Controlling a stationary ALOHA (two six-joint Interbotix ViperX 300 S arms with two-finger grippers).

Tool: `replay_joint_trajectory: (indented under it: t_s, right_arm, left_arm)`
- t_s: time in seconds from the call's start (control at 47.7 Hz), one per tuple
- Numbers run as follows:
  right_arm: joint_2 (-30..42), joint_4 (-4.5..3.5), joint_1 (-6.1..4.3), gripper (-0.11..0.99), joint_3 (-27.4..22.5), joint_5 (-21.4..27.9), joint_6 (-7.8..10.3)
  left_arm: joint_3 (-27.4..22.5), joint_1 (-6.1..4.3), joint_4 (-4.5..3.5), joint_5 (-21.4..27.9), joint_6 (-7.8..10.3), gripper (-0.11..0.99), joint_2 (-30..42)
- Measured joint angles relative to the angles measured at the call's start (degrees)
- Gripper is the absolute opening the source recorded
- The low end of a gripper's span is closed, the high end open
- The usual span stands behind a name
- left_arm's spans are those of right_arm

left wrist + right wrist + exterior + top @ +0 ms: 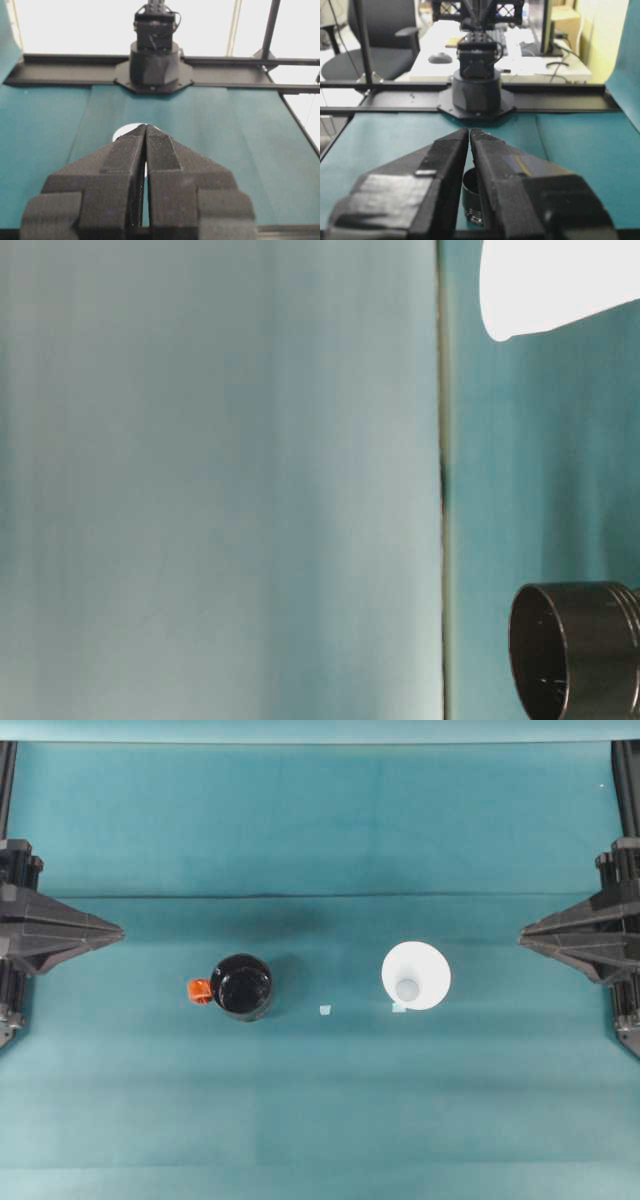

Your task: Put the paper cup into the moved red handle cup holder.

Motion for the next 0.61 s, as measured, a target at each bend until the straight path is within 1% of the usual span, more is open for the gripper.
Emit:
replay_joint_trajectory:
  t_s: [0.021,0.042,0.084,0.105,0.126,0.147,0.21,0.315,0.398,0.503,0.524,0.587,0.608]
  right_arm:
    - [0.09,0.00,0.00,0.00,0.00,0.09,0.00]
    - [0.00,0.00,0.00,0.01,0.09,0.18,0.09]
    - [0.00,0.18,0.09,-0.02,0.44,0.62,0.26]
    - [0.00,0.35,0.18,-0.04,0.53,1.05,0.35]
    - [0.00,0.35,0.18,-0.06,0.53,1.67,0.62]
    - [0.09,0.44,0.26,-0.07,0.53,2.29,0.88]
    - [-0.18,0.53,0.35,-0.09,0.53,3.78,1.76]
    - [-1.14,0.62,0.44,-0.10,0.62,6.59,3.96]
    - [-1.93,0.62,0.44,-0.10,0.53,8.44,5.01]
    - [-2.64,0.62,0.44,-0.10,0.44,11.16,5.89]
    - [-2.72,0.62,0.44,-0.10,0.44,11.51,5.98]
    - [-2.81,0.70,0.44,-0.10,0.09,12.39,7.21]
    - [-2.72,0.70,0.26,-0.10,-0.09,12.66,7.65]
  left_arm:
    - [0.00,0.00,0.00,0.00,0.00,0.03,0.00]
    - [-0.09,-0.26,0.00,0.79,-0.44,0.03,0.35]
    - [-0.62,-0.79,0.00,2.81,-2.20,0.03,1.41]
    - [-0.88,-1.14,0.09,3.78,-2.64,0.03,2.11]
    - [-1.14,-1.49,0.09,4.92,-3.08,0.03,2.90]
    - [-1.58,-1.85,0.09,5.89,-3.34,0.03,3.60]
    - [-2.55,-2.29,0.35,7.91,-3.52,0.03,5.27]
    - [-3.60,-2.29,0.44,9.05,-3.43,0.03,5.36]
    - [-4.22,-2.29,0.44,9.76,-3.52,0.03,5.10]
    - [-4.48,-2.29,0.53,11.34,-3.69,0.03,5.36]
    - [-4.48,-2.29,0.44,11.69,-3.69,0.03,5.36]
    - [-4.57,-2.29,0.53,12.57,-4.04,0.03,5.54]
    - [-4.57,-2.29,0.44,12.83,-4.04,0.03,5.71]
